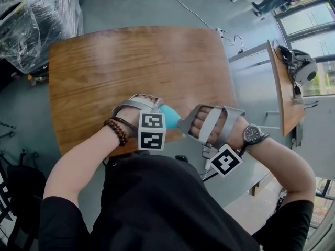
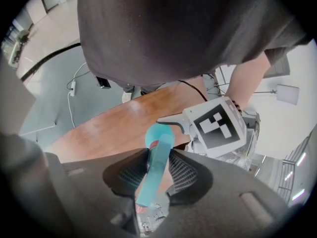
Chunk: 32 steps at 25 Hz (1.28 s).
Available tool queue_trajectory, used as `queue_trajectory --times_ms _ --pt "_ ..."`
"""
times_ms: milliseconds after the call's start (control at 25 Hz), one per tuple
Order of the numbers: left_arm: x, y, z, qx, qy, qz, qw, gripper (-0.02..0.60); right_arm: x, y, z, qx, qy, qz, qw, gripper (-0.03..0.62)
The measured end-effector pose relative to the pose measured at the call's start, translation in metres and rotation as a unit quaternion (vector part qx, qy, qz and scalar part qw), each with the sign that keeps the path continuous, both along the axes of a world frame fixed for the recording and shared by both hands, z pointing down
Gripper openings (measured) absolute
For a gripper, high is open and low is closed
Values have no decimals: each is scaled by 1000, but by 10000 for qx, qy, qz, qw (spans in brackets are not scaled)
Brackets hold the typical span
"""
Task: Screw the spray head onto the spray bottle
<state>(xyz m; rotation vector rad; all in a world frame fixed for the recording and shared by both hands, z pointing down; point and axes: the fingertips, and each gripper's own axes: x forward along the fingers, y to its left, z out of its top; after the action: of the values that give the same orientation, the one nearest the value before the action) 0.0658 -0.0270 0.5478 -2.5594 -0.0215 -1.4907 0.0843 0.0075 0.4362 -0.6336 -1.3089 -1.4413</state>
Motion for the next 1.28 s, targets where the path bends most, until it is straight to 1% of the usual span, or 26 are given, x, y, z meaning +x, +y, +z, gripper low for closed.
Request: queue_trajectory --times_ms 80,160,280,360,440,520,600,680,760,880,960,1040,1160,1240,1280 --pt "0 -1 -1 -36 -13 -84 10000 393 0 -2 -1 -28 -16 140 9999 117" --pt "1 -1 -1 -97 -34 -180 9998 391 0 -4 -2 -71 -42 396 9992 117" --pt "0 -4 0 -97 -44 -353 9993 390 -3 -9 -1 -224 -93 980 9949 117" --pt "-1 -7 1 -63 -17 -484 9988 390 -7 -13 -1 -410 -202 1499 9876 117" --pt "-2 -10 2 -12 -3 -603 9982 388 -11 -18 -2 -643 -313 2054 9761 117" --pt "-2 -14 2 39 9 -714 9974 388 -7 -23 0 -842 -304 2575 9621 117" --pt "-1 -17 2 88 18 -820 9966 388 -3 -27 2 -1052 -292 3096 9446 117" --pt "-2 -20 2 142 10 -926 9956 388 -3 -30 3 -1285 -386 3605 9230 117" --pt "-2 -23 2 188 -2 -1044 9944 388 -3 -34 4 -1529 -512 4167 8947 117" --pt "-4 -29 4 288 -54 -1208 9922 388 -5 -39 4 -1909 -703 5001 8417 117" --pt "-5 -33 4 383 -99 -1284 9909 388 -4 -42 6 -2187 -795 5473 8039 117" --pt "-6 -36 4 444 -105 -1368 9895 388 -4 -45 7 -2449 -898 5926 7621 117" --pt "-7 -40 5 486 -79 -1528 9870 388 -6 -52 6 -2763 -1130 6548 6943 117" --pt "-9 -43 6 538 -89 -1635 9850 388 -6 -56 7 -2923 -1294 6942 6449 117" --pt "-10 -45 7 586 -110 -1686 9839 388 -6 -59 8 -3005 -1369 7142 6172 117"
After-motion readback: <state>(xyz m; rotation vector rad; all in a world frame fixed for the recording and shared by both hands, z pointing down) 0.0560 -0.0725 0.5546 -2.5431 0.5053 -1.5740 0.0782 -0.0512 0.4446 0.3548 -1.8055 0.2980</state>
